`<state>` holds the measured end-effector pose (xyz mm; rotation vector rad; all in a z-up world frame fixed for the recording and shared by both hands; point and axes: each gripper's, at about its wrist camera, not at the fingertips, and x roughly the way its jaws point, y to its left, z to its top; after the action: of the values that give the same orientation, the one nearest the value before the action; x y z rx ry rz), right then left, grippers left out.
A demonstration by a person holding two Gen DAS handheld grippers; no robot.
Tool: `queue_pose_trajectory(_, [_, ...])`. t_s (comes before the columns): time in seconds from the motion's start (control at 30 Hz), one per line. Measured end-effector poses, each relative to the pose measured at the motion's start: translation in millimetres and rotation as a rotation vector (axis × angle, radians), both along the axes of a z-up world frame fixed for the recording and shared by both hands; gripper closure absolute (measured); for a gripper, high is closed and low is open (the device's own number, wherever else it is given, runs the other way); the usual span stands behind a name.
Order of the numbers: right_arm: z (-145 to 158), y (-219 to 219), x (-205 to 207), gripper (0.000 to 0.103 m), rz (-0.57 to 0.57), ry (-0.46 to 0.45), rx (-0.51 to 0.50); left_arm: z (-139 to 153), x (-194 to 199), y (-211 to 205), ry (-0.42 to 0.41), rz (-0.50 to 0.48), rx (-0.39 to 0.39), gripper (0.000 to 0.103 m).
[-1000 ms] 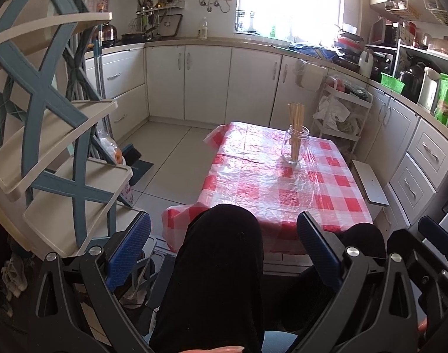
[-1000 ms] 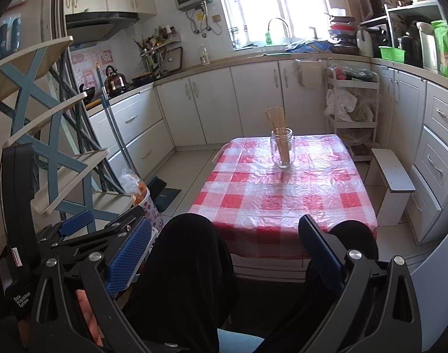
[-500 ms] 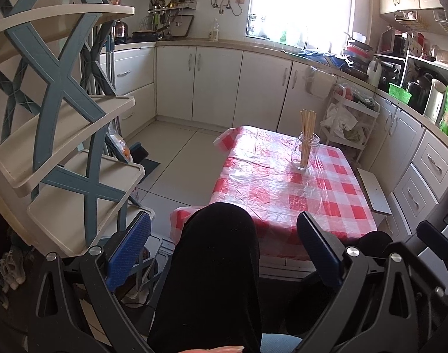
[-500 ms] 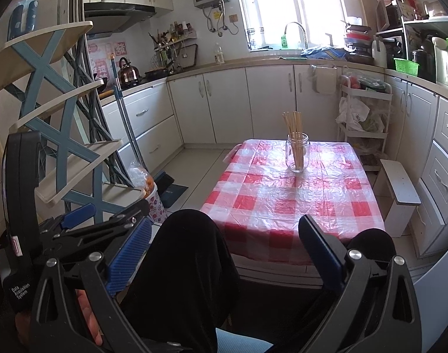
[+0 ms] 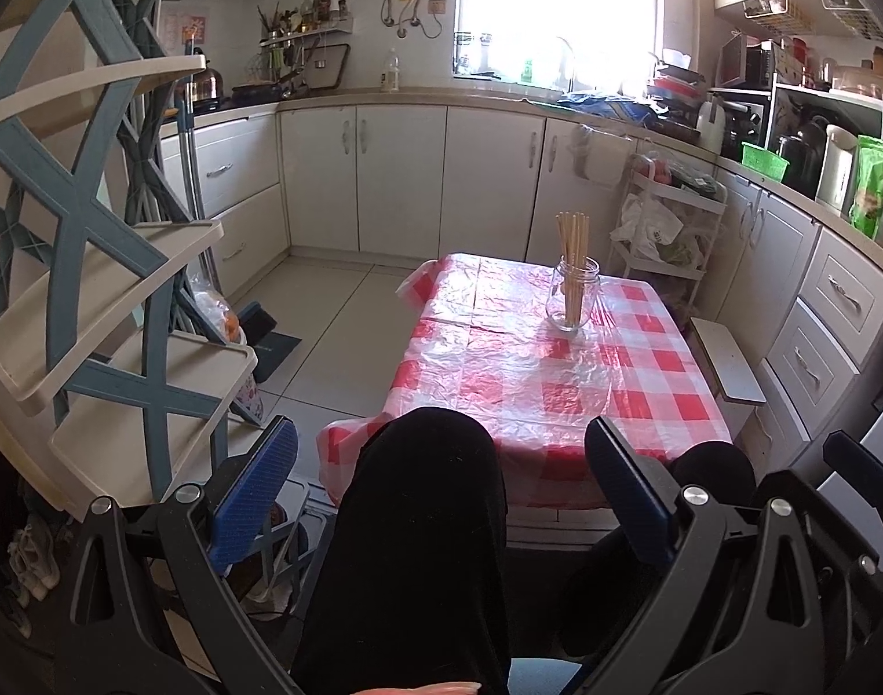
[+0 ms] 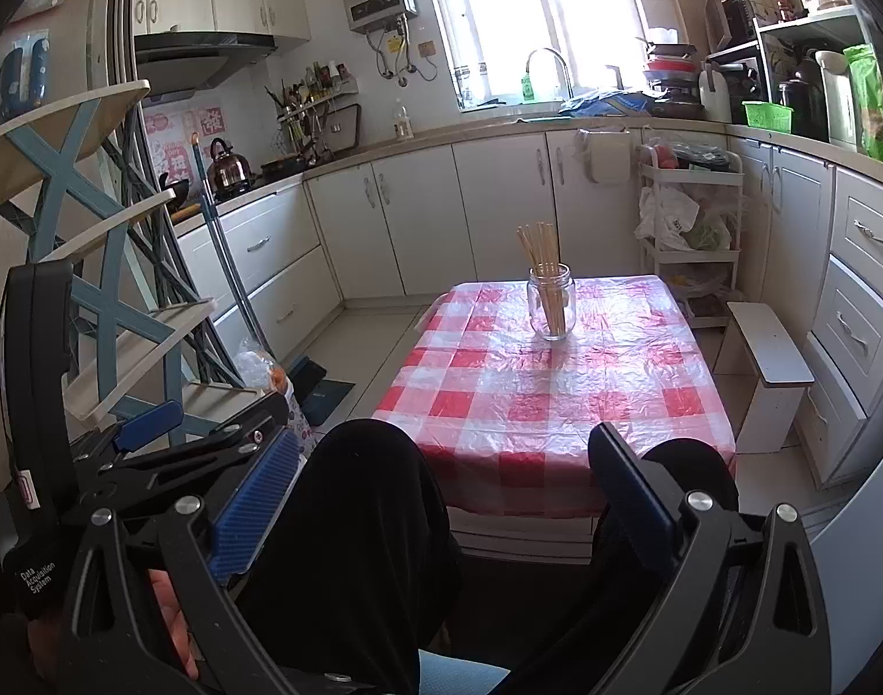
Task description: Organize utensils
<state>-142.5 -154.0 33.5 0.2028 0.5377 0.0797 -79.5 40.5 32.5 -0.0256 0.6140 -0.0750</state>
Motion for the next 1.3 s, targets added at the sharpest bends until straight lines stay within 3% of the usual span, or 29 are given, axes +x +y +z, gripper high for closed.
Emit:
queue_pose_trajectory(0.5, [0,-26,-27,0.007,-0.067,-0.033,0.024,6,-18,-27,-0.026,-0.061,0.041,0.007])
queue_pose_trajectory(1.3, [-4,-20,-18,0.007,-0.06,-0.028,0.023,-2,-9,-16,0.01,-0.052,0.036,0.007])
